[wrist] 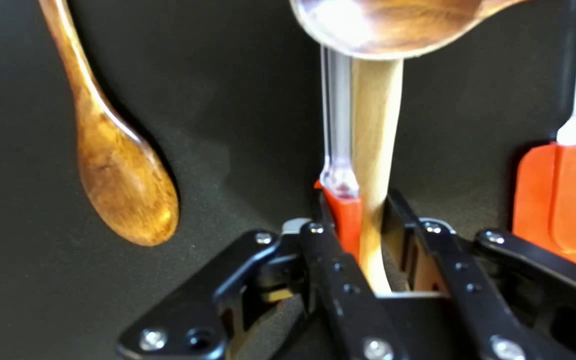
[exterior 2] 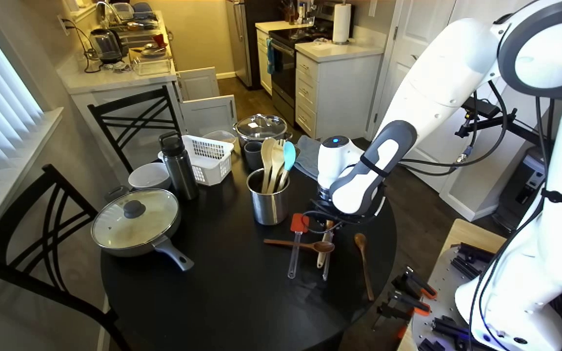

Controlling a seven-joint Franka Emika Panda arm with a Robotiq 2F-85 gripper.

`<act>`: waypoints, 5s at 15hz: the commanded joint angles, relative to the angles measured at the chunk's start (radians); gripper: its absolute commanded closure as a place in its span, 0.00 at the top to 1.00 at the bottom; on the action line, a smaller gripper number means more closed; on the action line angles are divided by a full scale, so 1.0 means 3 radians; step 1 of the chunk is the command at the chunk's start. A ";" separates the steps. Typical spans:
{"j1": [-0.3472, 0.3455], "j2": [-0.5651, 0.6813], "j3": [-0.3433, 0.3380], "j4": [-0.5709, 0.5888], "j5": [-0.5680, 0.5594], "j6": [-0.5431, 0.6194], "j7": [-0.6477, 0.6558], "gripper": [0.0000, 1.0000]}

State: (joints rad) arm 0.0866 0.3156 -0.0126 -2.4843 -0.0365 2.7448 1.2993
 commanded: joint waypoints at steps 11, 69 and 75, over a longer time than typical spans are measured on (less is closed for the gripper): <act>0.0288 -0.0709 -0.0226 -0.0119 -0.0476 -0.0102 0.0053 0.08; 0.0358 -0.0124 0.0613 0.1445 -0.5336 -0.2258 0.3899 0.55; 0.0289 -0.0359 0.0624 0.1290 -0.5145 -0.2143 0.3661 0.87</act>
State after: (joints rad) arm 0.1983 0.2788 0.1667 -2.0464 -1.6223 2.0661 2.4577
